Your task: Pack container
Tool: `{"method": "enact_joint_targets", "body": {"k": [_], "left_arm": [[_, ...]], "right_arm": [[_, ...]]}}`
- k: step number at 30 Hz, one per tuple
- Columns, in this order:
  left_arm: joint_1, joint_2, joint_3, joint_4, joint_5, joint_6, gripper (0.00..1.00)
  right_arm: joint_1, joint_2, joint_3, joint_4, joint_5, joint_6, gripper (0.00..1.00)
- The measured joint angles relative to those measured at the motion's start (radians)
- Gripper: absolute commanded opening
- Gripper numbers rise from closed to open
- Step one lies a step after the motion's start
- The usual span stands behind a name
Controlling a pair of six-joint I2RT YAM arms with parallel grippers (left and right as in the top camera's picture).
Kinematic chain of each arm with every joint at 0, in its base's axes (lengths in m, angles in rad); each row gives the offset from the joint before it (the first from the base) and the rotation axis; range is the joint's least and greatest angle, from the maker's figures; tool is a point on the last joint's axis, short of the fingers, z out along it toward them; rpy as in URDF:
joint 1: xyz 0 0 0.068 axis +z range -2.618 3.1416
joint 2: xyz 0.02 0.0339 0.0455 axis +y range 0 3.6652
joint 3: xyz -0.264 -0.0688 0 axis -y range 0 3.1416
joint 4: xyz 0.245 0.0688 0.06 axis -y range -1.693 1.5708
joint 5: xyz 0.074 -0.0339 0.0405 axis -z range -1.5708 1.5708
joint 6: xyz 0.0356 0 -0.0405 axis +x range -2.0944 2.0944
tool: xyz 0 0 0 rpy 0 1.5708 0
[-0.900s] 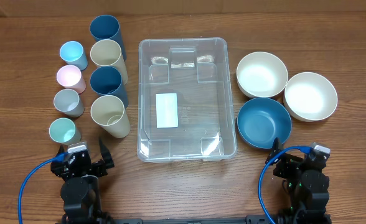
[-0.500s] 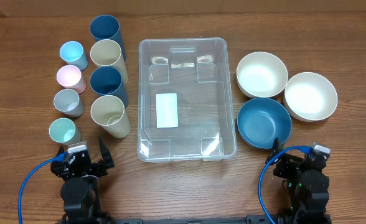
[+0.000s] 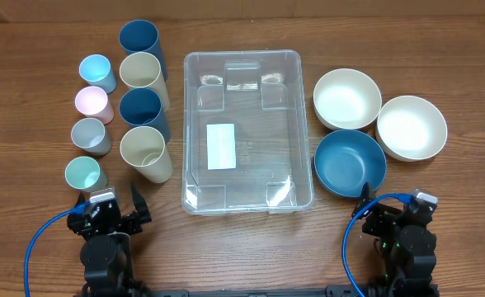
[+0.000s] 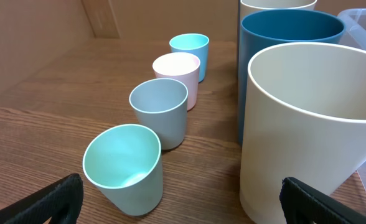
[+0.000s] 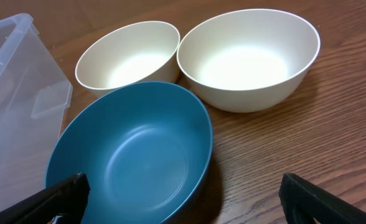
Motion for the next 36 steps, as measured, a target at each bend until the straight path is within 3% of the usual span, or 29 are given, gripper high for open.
{"method": "enact_joint_targets", "body": {"k": [5,12,17,26,31,36], "left_arm": [[0.0,0.0,0.0,0.014,0.045,-0.004,1.0],[0.0,0.0,0.0,0.003,0.28,-0.101,1.0],[0.0,0.0,0.0,0.004,0.414,-0.18,1.0],[0.0,0.0,0.025,-0.015,0.531,-0.246,1.0],[0.0,0.047,0.187,-0.087,0.529,-0.261,1.0],[0.0,0.248,0.454,-0.218,0.478,-0.259,1.0]], "right_arm": [[0.0,0.0,0.0,0.001,0.0,-0.002,1.0],[0.0,0.0,-0.007,0.067,-0.006,0.014,1.0],[0.0,0.0,-0.01,0.184,-0.137,0.122,1.0],[0.0,0.0,-0.009,0.231,-0.382,0.241,1.0],[0.0,0.046,0.097,0.159,-0.423,0.237,1.0],[0.0,0.225,0.328,0.018,-0.409,0.214,1.0]]}}
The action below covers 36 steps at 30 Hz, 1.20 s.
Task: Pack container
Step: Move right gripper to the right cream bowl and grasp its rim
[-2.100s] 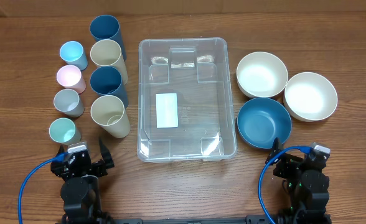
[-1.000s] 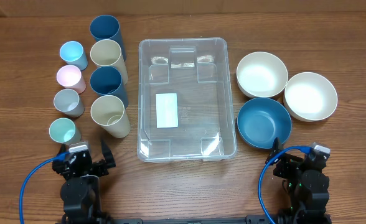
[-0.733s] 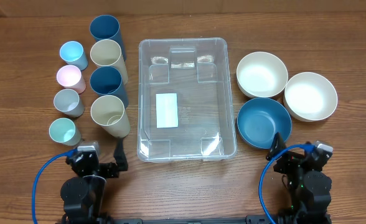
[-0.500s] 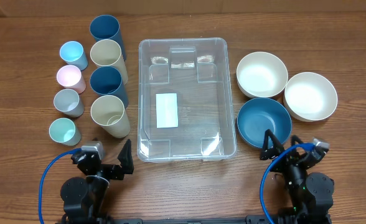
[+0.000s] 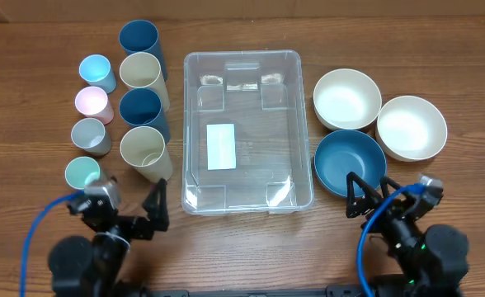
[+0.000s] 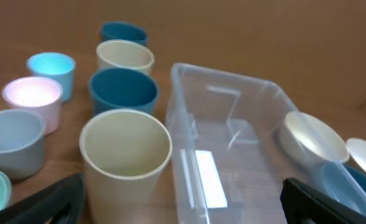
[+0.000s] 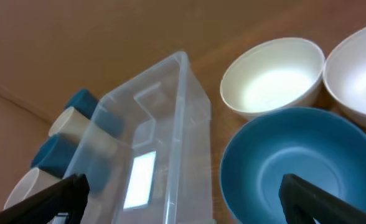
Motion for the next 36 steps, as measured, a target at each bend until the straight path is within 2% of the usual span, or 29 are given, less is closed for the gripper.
{"method": "enact_joint_targets", "body": {"k": [8,11,16,20,27,36], "left_arm": [[0.0,0.432,0.517,-0.28,-0.122,0.06,1.0],[0.0,0.597,0.716,-0.398,-0.171,0.084,1.0],[0.0,0.794,0.929,-0.488,-0.245,0.126,1.0],[0.0,0.875,0.999,-0.499,-0.299,0.144,1.0],[0.0,0.913,1.01,-0.552,-0.33,0.155,1.0],[0.0,0.973,1.011,-0.591,-0.338,0.155,1.0]], "right_arm": [[-0.026,0.432,0.386,-0.231,0.064,-0.074,1.0],[-0.074,0.588,0.525,-0.322,0.073,-0.103,1.0],[-0.203,0.802,0.694,-0.407,0.076,-0.157,1.0],[-0.335,0.926,0.74,-0.423,0.078,-0.177,1.0],[-0.519,1.17,0.742,-0.406,0.069,-0.187,1.0],[-0.642,1.38,0.742,-0.282,0.068,-0.187,1.0]]}}
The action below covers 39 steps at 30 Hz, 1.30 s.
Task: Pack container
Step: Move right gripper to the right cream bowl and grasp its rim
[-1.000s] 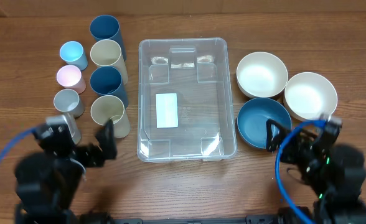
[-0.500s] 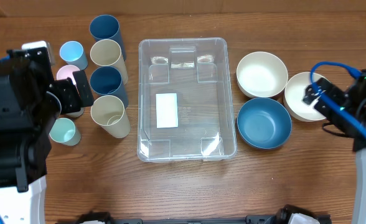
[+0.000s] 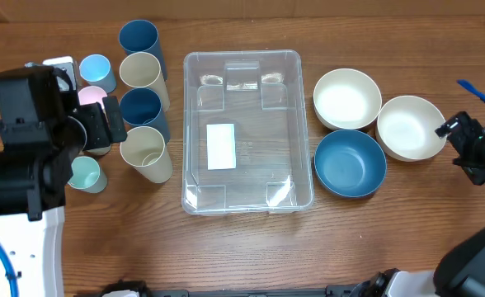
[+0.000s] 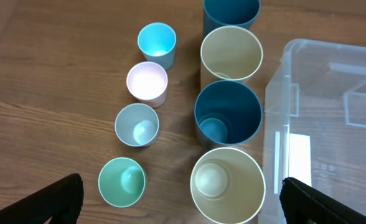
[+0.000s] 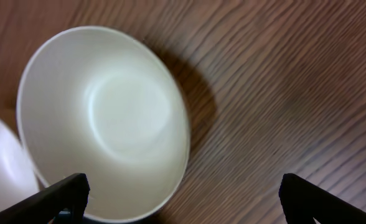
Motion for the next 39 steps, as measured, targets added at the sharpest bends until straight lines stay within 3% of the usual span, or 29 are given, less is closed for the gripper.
{"method": "enact_joint_targets", "body": {"k": [4,13,22,34,38,39], "left_arm": [[0.0,0.03,0.0,0.0,0.0,0.0,1.0],[0.0,0.108,0.0,0.0,0.0,0.0,1.0],[0.0,0.2,0.0,0.0,0.0,0.0,1.0],[0.0,0.317,0.0,0.0,0.0,0.0,1.0],[0.0,0.345,0.0,0.0,0.0,0.0,1.0],[0.0,0.352,0.0,0.0,0.0,0.0,1.0]], "right_arm": [[-0.005,0.053,0.0,0.034,-0.001,0.0,0.97],[-0.004,0.199,0.001,0.096,-0.053,0.005,0.66],[-0.003,0.211,0.002,0.144,-0.103,0.003,0.37],[0.016,0.227,0.002,0.163,-0.106,0.003,0.36],[0.016,0.264,0.002,0.171,-0.105,-0.001,0.24],[0.016,0.272,0.002,0.172,-0.106,0.005,0.16]]}}
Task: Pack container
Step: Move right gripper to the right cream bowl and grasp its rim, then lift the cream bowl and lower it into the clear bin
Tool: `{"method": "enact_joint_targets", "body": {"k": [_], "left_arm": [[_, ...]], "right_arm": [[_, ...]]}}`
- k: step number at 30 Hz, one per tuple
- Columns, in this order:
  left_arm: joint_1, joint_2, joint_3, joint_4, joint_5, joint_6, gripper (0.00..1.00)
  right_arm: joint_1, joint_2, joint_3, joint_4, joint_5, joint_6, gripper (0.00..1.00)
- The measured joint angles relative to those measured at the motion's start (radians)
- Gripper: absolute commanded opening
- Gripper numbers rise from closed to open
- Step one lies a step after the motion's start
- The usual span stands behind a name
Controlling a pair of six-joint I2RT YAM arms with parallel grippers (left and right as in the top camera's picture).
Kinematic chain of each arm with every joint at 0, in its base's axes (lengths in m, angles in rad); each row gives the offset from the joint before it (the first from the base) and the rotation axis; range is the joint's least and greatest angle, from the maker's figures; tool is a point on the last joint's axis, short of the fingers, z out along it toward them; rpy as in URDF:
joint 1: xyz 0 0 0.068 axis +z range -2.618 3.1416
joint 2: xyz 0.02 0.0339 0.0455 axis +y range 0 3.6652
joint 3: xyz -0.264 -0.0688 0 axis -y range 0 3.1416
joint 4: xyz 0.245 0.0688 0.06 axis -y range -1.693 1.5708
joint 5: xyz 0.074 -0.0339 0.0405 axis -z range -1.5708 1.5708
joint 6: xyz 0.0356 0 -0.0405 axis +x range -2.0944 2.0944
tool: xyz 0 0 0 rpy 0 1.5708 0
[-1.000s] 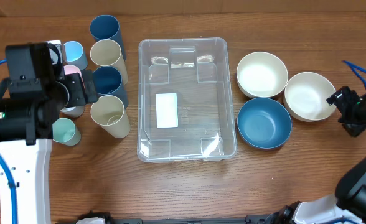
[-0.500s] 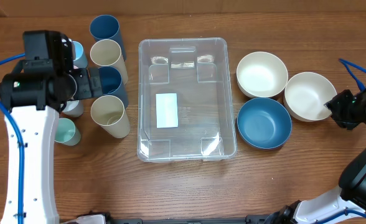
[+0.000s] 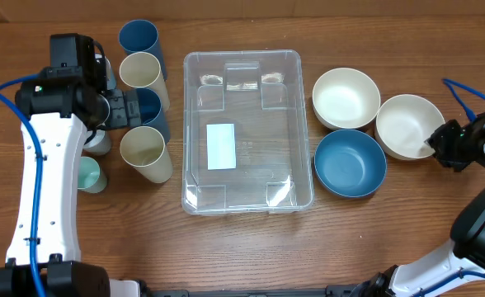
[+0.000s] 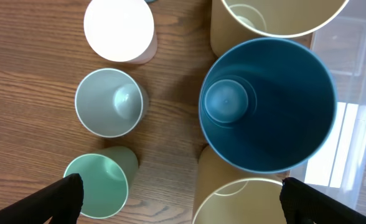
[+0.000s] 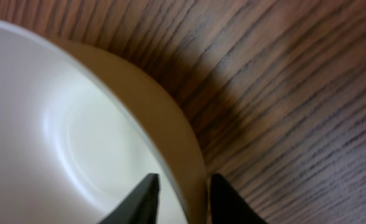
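The clear container (image 3: 242,56) stands mid-table. To its left stand tall cups: dark blue (image 3: 138,37), cream (image 3: 141,72), dark blue (image 3: 149,111) and cream (image 3: 143,153). My left gripper (image 3: 125,110) hangs open above the second dark blue cup (image 4: 267,106), its fingers far apart. Small pink (image 4: 119,28), grey (image 4: 110,102) and mint (image 4: 96,185) cups lie beside it. On the right are a cream bowl (image 3: 346,97), a blue bowl (image 3: 350,162) and a second cream bowl (image 3: 406,125). My right gripper (image 5: 184,191) is shut on that bowl's right rim (image 5: 177,143).
The left arm covers the pink cup and most of the light blue cup in the overhead view. The blue bowl touches both cream bowls. A white label (image 3: 221,146) lies under the container's floor. Bare wood lies along the front edge.
The left gripper has come lower and to the right, now over the second dark blue cup. The right gripper was wide open above the far-right cream bowl; it is now shut on its rim.
Both grippers began low at the table's front edge, open, facing the cups and the bowls. They then stood higher, looking across the container. Later the left was high over the cups and the right over the far-right bowl, which it now grips.
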Motion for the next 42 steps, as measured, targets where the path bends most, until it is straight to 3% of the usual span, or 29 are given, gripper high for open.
{"method": "enact_joint_targets", "body": {"k": [2,18,26,30,34,42], "left_arm": [[0.0,0.011,0.0,0.0,0.0,0.0,1.0],[0.0,0.026,0.0,0.0,0.0,0.0,1.0],[0.0,0.026,0.0,0.0,0.0,0.0,1.0],[0.0,0.026,0.0,0.0,0.0,0.0,1.0],[0.0,0.026,0.0,0.0,0.0,0.0,1.0],[0.0,0.026,0.0,0.0,0.0,0.0,1.0]], "right_arm": [[0.0,0.006,0.0,0.002,0.002,0.0,0.04],[-0.001,0.002,0.019,-0.041,0.003,-0.002,0.04],[0.058,-0.27,0.166,-0.136,-0.016,0.018,0.04],[0.211,-0.436,0.225,-0.164,-0.031,0.009,0.04],[0.462,-0.532,0.235,-0.168,-0.053,-0.025,0.04],[0.895,-0.47,0.235,-0.1,0.055,-0.055,0.04]]}}
